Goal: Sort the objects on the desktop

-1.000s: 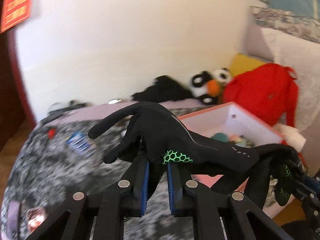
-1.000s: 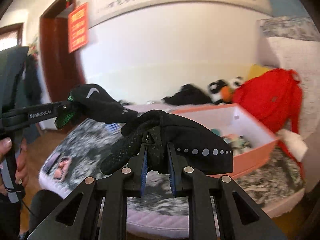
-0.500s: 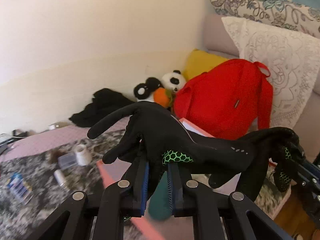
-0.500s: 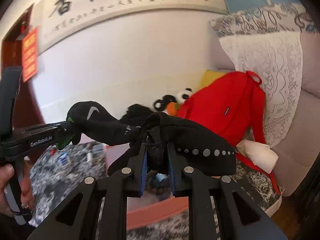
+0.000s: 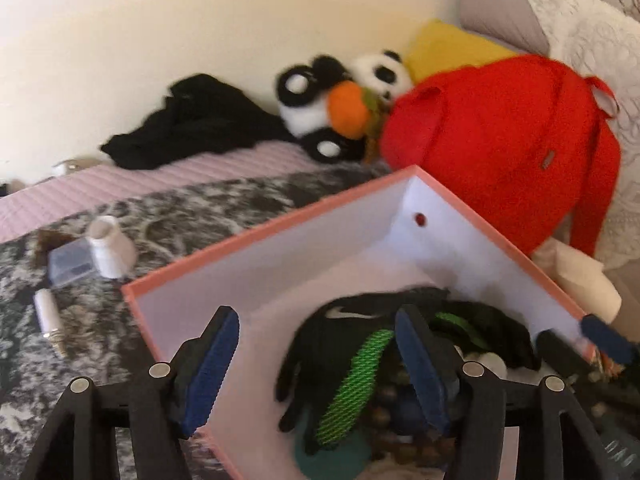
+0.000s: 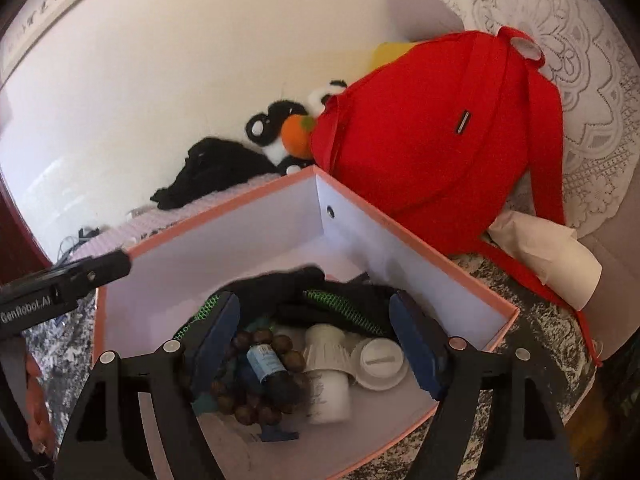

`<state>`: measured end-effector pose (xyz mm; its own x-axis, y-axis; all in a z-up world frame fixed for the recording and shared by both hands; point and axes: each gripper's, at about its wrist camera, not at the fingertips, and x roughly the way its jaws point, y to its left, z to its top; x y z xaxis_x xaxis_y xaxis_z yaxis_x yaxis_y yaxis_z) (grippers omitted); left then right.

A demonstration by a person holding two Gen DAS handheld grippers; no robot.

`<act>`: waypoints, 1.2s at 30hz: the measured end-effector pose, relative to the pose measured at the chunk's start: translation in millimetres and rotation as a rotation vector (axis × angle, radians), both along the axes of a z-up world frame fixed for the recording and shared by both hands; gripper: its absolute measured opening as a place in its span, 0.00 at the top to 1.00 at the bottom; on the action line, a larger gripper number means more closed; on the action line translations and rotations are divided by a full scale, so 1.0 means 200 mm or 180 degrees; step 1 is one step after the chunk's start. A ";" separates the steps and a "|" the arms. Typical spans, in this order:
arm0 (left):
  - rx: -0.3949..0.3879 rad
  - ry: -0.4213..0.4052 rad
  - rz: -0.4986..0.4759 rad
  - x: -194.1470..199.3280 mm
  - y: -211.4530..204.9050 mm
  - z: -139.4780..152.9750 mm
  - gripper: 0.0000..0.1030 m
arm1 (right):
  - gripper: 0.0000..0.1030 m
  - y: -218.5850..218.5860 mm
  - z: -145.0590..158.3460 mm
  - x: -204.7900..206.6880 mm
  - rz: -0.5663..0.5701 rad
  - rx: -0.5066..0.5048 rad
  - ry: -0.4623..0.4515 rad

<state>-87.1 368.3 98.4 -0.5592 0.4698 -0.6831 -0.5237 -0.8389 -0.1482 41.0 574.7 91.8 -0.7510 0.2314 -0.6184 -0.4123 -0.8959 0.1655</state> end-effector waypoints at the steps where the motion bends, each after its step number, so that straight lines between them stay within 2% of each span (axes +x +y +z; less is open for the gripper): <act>1: 0.0009 0.0041 0.0047 0.02 -0.04 0.02 0.32 | 0.22 -0.01 0.02 0.01 -0.0004 0.0006 0.0043; 5: -0.0059 0.0357 0.0259 0.10 -0.21 0.14 0.25 | 0.22 -0.14 0.14 0.11 0.0050 0.0064 0.0223; 13: -0.0048 0.0909 0.0653 0.42 -0.63 0.43 0.11 | 0.15 -0.54 0.38 0.35 0.0277 0.0163 0.0531; 16: -0.0121 0.1060 0.0783 0.55 -0.79 0.48 0.06 | 0.12 -0.70 0.44 0.42 0.0388 0.0183 0.0587; 19: -0.0229 0.1113 0.0904 0.65 -0.95 0.50 0.00 | 0.03 -0.90 0.48 0.47 0.0512 0.0203 0.0652; 20: -0.0260 0.1105 0.0942 0.68 -1.01 0.50 0.00 | 0.00 -0.97 0.49 0.49 0.0561 0.0213 0.0679; 26: -0.0216 0.0896 0.1186 0.73 -1.39 0.41 0.00 | 0.00 -1.40 0.44 0.44 0.0894 0.0282 0.0613; 31: -0.0289 0.0622 0.1598 0.61 -1.66 0.25 0.00 | 0.00 -1.69 0.28 0.24 0.1056 0.0335 0.0444; 33: -0.0399 0.0613 0.1805 0.54 -1.73 0.17 0.00 | 0.00 -1.77 0.19 0.13 0.1115 0.0287 0.0377; 36: -0.0386 0.0628 0.1935 0.41 -1.81 0.03 0.00 | 0.00 -1.85 0.04 -0.06 0.1155 0.0249 0.0219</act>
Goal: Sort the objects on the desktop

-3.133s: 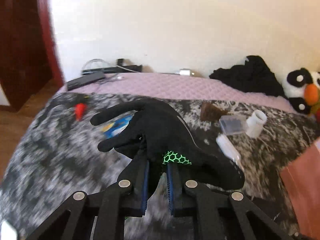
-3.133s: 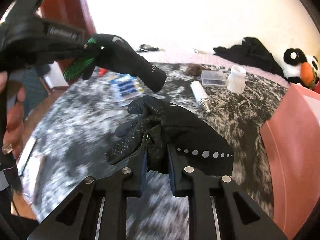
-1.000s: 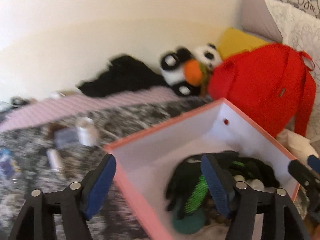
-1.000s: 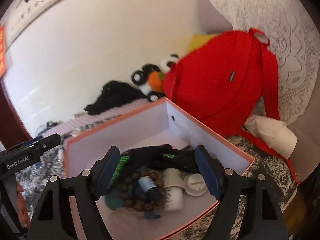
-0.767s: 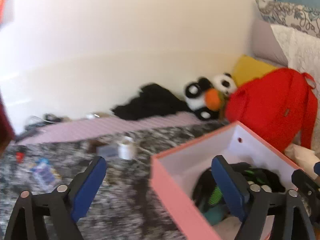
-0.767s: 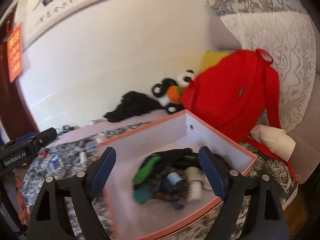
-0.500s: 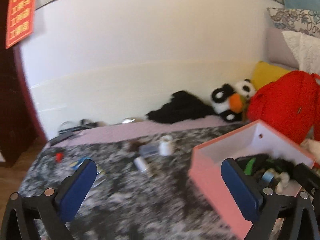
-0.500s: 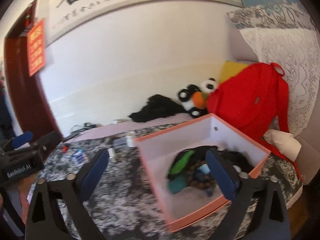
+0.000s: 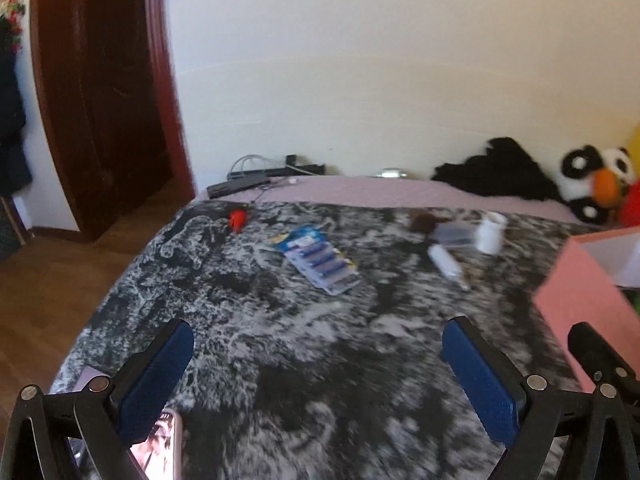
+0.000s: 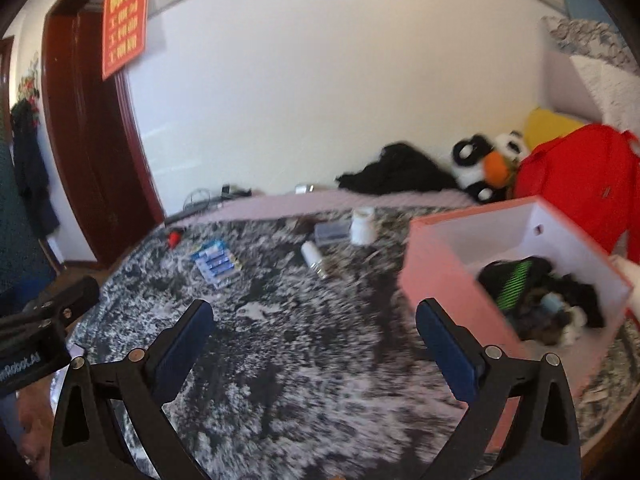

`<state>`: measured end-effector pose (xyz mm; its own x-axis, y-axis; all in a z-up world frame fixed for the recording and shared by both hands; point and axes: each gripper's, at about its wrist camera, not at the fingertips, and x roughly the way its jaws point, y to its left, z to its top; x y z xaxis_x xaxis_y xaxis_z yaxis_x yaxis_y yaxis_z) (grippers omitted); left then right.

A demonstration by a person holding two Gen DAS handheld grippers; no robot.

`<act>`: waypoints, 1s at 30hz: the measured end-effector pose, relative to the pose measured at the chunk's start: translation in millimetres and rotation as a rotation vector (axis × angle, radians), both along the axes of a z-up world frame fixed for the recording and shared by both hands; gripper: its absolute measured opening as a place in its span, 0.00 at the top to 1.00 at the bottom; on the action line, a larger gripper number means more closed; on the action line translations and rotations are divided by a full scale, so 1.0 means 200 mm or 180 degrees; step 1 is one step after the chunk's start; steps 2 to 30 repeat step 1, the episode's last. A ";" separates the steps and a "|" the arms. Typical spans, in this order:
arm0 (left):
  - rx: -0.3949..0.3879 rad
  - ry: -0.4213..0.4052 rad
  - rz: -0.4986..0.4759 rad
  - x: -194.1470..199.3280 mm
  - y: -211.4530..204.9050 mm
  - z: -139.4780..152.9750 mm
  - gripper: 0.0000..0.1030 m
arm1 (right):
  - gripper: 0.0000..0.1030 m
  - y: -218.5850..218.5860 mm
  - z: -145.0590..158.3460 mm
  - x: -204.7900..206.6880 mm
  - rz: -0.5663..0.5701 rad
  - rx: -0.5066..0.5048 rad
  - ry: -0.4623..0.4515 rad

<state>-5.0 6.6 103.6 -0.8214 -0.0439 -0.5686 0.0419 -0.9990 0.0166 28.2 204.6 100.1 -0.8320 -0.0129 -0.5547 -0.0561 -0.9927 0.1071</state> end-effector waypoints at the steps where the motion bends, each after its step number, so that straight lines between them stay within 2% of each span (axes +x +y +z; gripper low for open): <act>1: 0.0057 -0.0029 0.0038 -0.06 -0.02 -0.06 0.00 | 0.00 -0.02 -0.05 -0.07 0.0002 0.0023 -0.0052; 30: 0.0057 -0.0029 0.0038 -0.06 -0.02 -0.06 0.00 | 0.00 -0.02 -0.05 -0.07 0.0002 0.0023 -0.0052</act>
